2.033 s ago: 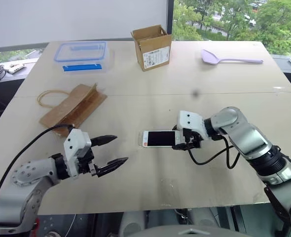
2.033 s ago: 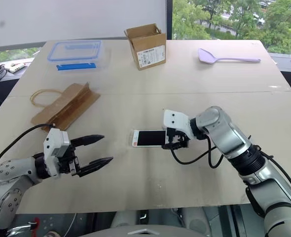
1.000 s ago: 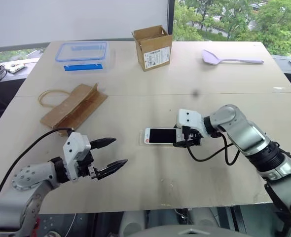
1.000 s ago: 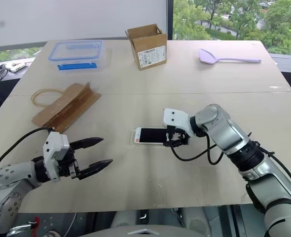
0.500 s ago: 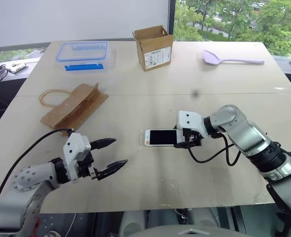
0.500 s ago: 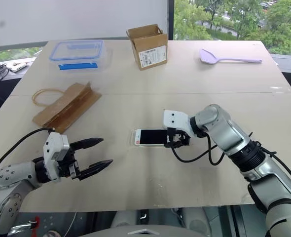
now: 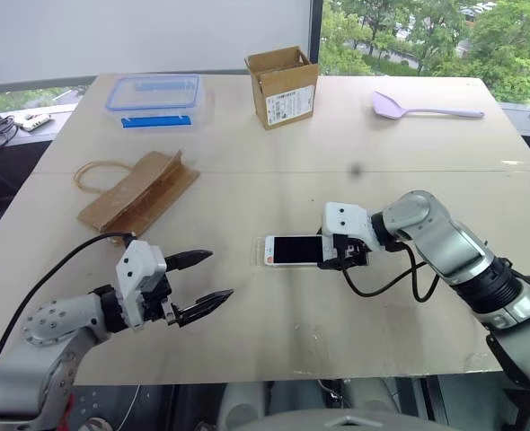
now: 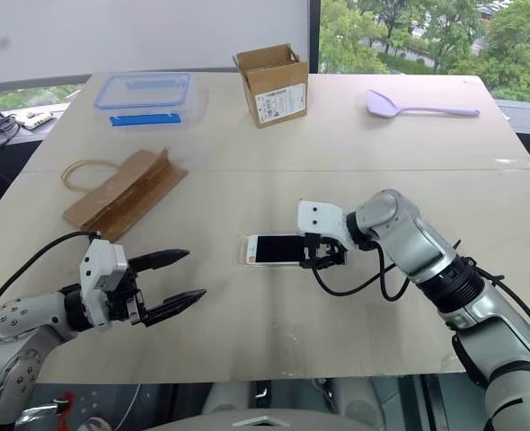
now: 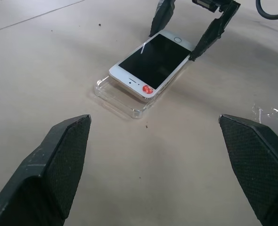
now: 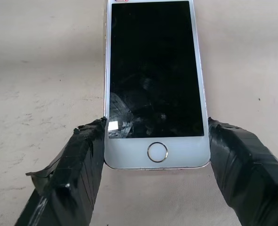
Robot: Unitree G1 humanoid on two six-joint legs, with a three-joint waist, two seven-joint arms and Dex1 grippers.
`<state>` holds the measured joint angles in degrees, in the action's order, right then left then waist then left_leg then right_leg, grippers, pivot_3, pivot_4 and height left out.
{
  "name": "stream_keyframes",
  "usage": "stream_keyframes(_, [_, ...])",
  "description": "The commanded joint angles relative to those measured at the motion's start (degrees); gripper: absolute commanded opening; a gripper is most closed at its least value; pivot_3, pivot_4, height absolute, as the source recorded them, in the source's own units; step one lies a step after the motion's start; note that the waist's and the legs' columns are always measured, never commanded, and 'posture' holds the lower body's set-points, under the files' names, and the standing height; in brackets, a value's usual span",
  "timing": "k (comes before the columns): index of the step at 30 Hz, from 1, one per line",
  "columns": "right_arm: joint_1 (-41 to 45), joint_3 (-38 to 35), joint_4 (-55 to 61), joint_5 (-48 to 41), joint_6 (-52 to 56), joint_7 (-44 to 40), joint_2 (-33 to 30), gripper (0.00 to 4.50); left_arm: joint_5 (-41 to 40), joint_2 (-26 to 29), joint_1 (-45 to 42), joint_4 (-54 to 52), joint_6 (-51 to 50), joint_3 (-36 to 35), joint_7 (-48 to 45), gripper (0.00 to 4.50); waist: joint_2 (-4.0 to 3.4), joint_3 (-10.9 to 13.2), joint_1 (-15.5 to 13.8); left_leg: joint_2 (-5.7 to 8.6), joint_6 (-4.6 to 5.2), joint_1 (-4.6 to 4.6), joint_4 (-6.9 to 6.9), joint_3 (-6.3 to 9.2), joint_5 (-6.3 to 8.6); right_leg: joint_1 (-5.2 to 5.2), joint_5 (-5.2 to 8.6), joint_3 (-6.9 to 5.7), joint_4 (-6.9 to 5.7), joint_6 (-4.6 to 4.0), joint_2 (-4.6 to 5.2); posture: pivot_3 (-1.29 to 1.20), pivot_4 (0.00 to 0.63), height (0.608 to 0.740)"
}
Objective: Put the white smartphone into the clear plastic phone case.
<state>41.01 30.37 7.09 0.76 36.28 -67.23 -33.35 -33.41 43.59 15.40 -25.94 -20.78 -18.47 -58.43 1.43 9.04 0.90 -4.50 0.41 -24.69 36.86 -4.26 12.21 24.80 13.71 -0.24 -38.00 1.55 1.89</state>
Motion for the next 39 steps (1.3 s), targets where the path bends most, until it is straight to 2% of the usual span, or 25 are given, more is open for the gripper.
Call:
stream_keyframes(1, [0.4, -0.3, 1.6, -0.8, -1.3, -1.1, -0.1, 4.24, 0.0, 0.2, -0.6, -0.7, 1.1, -0.1, -0.1, 4.5, 0.0, 0.0, 0.0, 0.0, 0.0, 0.0, 0.0, 0.0, 0.0, 0.0, 0.0, 0.0, 0.0, 0.0, 0.0, 0.0, 0.15, 0.74])
stream_keyframes(2, [0.5, -0.4, 1.5, -0.8, -1.8, -1.2, -0.2, 4.48, 0.2, 0.1, -0.6, -0.7, 1.2, -0.1, -0.1, 4.5, 0.0, 0.0, -0.1, 0.0, 0.0, 0.0, 0.0, 0.0, 0.0, 0.0, 0.0, 0.0, 0.0, 0.0, 0.0, 0.0, 0.15, 0.74])
stream_keyframes(11, [0.9, -3.9, 2.5, -1.9, -1.2, 0.1, -1.5, 4.48, 0.5, -0.1, -0.8, -0.6, 1.5, 0.3, 0.1, 4.5, 0.0, 0.0, -0.1, 0.0, 0.0, -0.01, 0.03, 0.0, 0.0, -0.01, 0.0, 0.0, -0.01, 0.0, 0.0, 0.0, 0.15, 0.74])
stream_keyframes(12, [1.1, -5.1, 3.4, -3.0, -0.2, -0.2, -2.0, 4.09, 0.6, -0.1, -0.8, -0.6, 1.5, 0.3, 0.2, 4.5, 0.0, 0.0, -0.1, 0.0, 0.0, -0.01, 0.04, 0.0, 0.0, -0.01, 0.0, 0.0, -0.01, 0.0, 0.0, 0.0, 0.15, 0.74])
stream_keyframes(13, [1.3, -6.2, 4.3, -4.2, 0.8, -0.7, -2.4, 3.97, 0.5, -0.2, -0.9, -0.6, 1.5, 0.4, 0.2, 4.5, -0.01, 0.0, -0.2, 0.0, 0.0, -0.01, 0.04, 0.0, 0.0, -0.01, 0.0, 0.0, -0.01, 0.0, 0.0, 0.0, 0.15, 0.74])
stream_keyframes(15, [1.5, -7.8, 6.0, -6.3, 2.4, -1.3, -3.0, 3.27, 0.6, -0.2, -1.0, -0.6, 1.5, 0.6, 0.2, 4.5, 0.0, 0.0, -0.2, 0.0, 0.0, -0.01, 0.05, 0.01, 0.0, -0.01, 0.0, 0.0, -0.01, 0.0, 0.0, 0.0, 0.15, 0.74])
stream_keyframes(17, [1.7, -8.9, 6.9, -8.1, 3.6, -0.9, -2.3, 2.17, 0.6, -0.3, -1.1, -0.6, 1.5, 0.8, 0.1, 4.5, 0.0, 0.0, -0.1, 0.0, 0.0, -0.01, 0.05, 0.01, 0.0, -0.02, 0.0, 0.0, -0.01, 0.0, 0.0, 0.0, 0.15, 0.74])
stream_keyframes(20, [2.6, -9.0, 6.0, -9.2, 4.6, 1.8, 1.4, 0.9, 0.6, -0.3, -1.9, -0.3, 1.4, 1.7, -0.1, 4.5, 0.0, 0.0, 0.0, -0.04, 0.0, 0.02, 0.05, 0.02, 0.0, -0.02, 0.0, 0.0, -0.04, 0.0, -0.04, 0.0, 0.15, 0.74])
stream_keyframes(21, [2.9, -8.4, 5.0, -8.8, 4.4, 3.3, 3.1, 0.21, 0.6, -0.4, -2.3, -0.2, 1.3, 2.1, -0.1, 4.5, 0.0, 0.0, 0.1, -0.05, 0.0, 0.03, 0.05, 0.01, 0.0, -0.02, 0.0, 0.0, -0.05, 0.0, -0.06, 0.0, 0.15, 0.74])
stream_keyframes(22, [3.1, -7.9, 4.0, -8.3, 4.3, 4.7, 4.9, 0.03, 0.7, -0.4, -2.7, -0.1, 1.2, 2.4, -0.1, 4.24, 0.0, 0.0, 0.1, -0.05, 0.0, 0.03, 0.05, 0.02, 0.0, -0.01, -0.01, 0.0, -0.07, 0.0, -0.07, 0.0, 0.15, 0.74])
stream_keyframes(24, [3.0, -6.8, 1.5, -7.2, 3.8, 7.3, 7.8, 0.0, 0.4, -0.4, -3.5, -0.1, 0.8, 3.0, 0.0, 3.64, 0.0, 0.0, -0.1, -0.05, 0.0, 0.03, 0.08, 0.02, 0.0, -0.02, -0.01, 0.0, -0.1, 0.0, -0.08, 0.0, 0.15, 0.74])
stream_keyframes(27, [2.4, -5.1, -1.4, -5.2, 1.6, 9.8, 9.8, 0.0, 0.3, -0.2, -4.0, 0.0, 0.6, 3.3, 0.0, 2.17, 0.03, 0.0, -0.3, -0.05, 0.0, -0.04, 0.16, 0.02, 0.0, -0.02, -0.01, 0.0, -0.09, 0.0, -0.06, 0.0, 0.15, 0.74])
stream_keyframes(28, [2.3, -5.1, -1.6, -5.2, 1.7, 10.2, 10.3, 0.0, 0.3, -0.2, -4.0, 0.0, 0.6, 3.3, 0.0, 1.82, 0.04, 0.0, -0.3, -0.03, 0.0, -0.06, 0.2, 0.0, 0.0, -0.02, -0.01, 0.0, -0.09, 0.01, -0.03, 0.0, 0.15, 0.74])
stream_keyframes(30, [2.3, -5.0, -1.8, -5.4, 1.8, 10.8, 10.9, 0.0, 0.3, -0.2, -4.0, 0.0, 0.5, 3.2, 0.1, 0.68, 0.03, 0.0, -0.2, -0.03, 0.0, -0.08, 0.24, -0.01, 0.0, -0.04, -0.02, 0.0, -0.08, 0.01, -0.01, 0.0, 0.15, 0.74])
stream_keyframes(32, [2.2, -4.5, -2.1, -5.2, 1.6, 11.3, 11.4, 0.0, 0.4, -0.3, -3.7, -0.2, 0.5, 3.1, 0.3, 0.02, 0.04, 0.0, -0.2, -0.03, 0.0, -0.06, 0.24, -0.01, 0.0, -0.04, -0.02, 0.0, -0.09, 0.01, -0.01, 0.0, 0.15, 0.74])
stream_keyframes(39, [2.0, -1.1, -6.8, -2.0, -0.8, 13.2, 13.1, 0.0, 1.2, -0.7, -3.6, -0.5, 0.6, 3.8, 1.5, 0.02, 0.03, 0.0, -0.1, -0.07, 0.0, -0.03, 0.24, 0.02, 0.0, -0.04, -0.01, -0.01, -0.15, 0.0, -0.07, 0.0, 0.15, 0.74])
